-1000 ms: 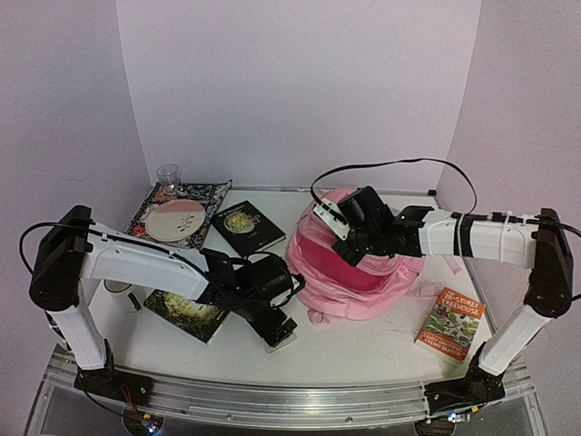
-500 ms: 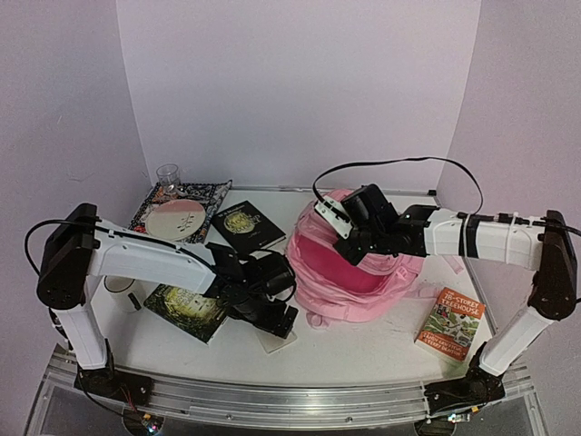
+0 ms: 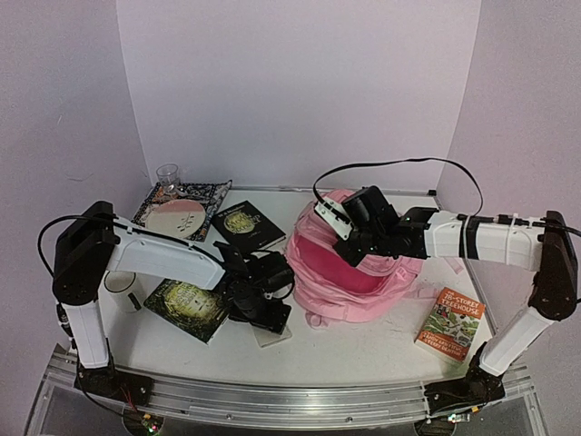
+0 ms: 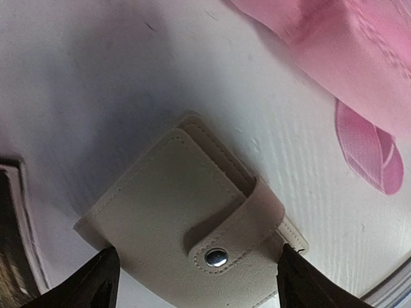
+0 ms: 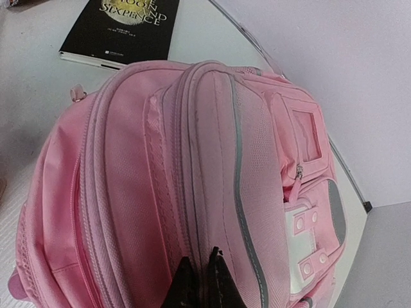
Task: Pack the student bag
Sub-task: Move the card case to the center of the board, then grab the card case at the center of the board.
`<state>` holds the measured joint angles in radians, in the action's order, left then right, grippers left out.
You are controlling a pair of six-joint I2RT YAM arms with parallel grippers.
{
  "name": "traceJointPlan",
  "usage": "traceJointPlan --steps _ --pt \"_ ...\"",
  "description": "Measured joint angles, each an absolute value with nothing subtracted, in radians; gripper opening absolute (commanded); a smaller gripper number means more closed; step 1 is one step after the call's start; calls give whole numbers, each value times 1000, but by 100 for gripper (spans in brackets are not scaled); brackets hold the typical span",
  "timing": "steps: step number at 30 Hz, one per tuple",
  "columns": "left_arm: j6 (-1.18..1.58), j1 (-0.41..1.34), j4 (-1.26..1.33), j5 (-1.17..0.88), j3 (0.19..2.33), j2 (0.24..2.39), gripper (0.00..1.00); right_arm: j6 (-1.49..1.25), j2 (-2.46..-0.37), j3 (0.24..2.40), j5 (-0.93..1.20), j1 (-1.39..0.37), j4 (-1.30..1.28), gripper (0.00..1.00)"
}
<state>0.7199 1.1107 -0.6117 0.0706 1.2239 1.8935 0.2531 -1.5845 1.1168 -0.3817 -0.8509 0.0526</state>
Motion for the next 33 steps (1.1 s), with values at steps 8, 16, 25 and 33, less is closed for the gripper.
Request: traceJointPlan --steps 8,16,25,33 --pt "598 990 -615 162 1284 1920 98 253 -1584 1117 -382 -851 53 0" --pt "760 1021 -622 166 1251 1872 100 253 -1583 1117 -382 -851 54 0" --pt "1047 1048 -630 168 1245 1876 99 254 -1583 1116 -381 -851 59 0" --pt "1163 1036 -637 181 1278 1957 99 256 -1561 1077 -374 -851 95 0"
